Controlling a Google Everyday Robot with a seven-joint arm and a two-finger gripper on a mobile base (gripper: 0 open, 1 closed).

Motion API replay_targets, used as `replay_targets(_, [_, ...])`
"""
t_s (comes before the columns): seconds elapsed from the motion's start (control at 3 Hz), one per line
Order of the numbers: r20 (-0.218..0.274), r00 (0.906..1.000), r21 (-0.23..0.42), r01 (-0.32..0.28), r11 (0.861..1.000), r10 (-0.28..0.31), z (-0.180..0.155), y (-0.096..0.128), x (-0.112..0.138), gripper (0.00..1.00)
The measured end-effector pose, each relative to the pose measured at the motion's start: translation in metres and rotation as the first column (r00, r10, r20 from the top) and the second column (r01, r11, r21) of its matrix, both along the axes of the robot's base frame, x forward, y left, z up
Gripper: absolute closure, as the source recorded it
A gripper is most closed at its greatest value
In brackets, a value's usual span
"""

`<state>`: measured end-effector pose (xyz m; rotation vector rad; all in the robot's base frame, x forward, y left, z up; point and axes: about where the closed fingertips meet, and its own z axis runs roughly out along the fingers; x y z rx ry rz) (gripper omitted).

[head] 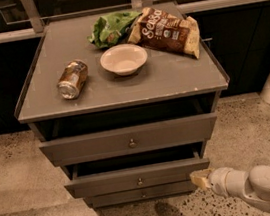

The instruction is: Close middle drawer

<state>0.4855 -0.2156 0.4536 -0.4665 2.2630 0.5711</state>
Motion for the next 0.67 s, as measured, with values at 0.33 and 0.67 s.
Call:
replay_targets(0.33, [-0.008,0.9996,0.012,-0.028,1.000,0.028,-0.014,0.012,0.020,1.00])
replay_targets(0.67, [0.010,0.9993,0.032,-0.035,0.999,0.035,-0.026,0.030,0.050,1.00])
